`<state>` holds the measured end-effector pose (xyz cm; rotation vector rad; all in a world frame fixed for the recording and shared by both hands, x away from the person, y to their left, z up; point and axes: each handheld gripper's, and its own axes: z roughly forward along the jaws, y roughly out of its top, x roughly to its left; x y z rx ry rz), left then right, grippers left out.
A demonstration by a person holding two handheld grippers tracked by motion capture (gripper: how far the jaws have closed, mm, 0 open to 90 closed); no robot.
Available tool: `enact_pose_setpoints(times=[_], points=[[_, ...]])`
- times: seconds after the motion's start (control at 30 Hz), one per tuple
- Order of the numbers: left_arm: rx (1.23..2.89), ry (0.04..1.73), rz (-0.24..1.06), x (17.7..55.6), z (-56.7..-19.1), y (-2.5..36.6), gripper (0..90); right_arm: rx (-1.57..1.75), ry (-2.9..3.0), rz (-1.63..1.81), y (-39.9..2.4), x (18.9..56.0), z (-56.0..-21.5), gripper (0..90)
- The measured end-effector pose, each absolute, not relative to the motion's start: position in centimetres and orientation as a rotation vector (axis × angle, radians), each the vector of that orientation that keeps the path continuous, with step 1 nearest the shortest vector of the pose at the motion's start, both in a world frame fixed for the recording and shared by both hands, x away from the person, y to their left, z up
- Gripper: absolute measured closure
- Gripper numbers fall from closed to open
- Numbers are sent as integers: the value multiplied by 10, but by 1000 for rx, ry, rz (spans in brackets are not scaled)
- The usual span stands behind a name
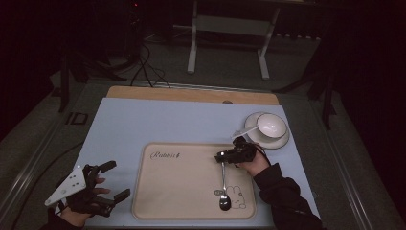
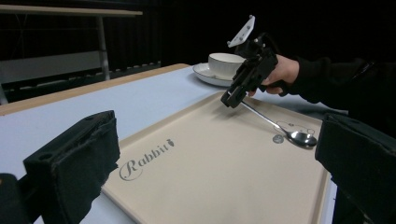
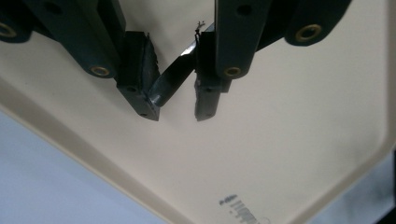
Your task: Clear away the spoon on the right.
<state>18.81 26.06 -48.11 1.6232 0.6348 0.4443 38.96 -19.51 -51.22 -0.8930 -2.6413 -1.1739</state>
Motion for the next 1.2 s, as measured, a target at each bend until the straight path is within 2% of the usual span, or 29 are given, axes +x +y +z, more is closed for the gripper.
enact_pose_setpoints(times=[0.57, 0.93, 1.2], points=[[1625, 633, 444, 188, -481, 260, 0, -917, -2691, -1127, -193, 394, -525, 571], [1626, 633, 444, 188, -481, 260, 0, -929, -2677, -1171, -196, 396, -514, 516], [1623, 631, 444, 188, -481, 260, 0, -929, -2668, -1204, -196, 388, -499, 514]])
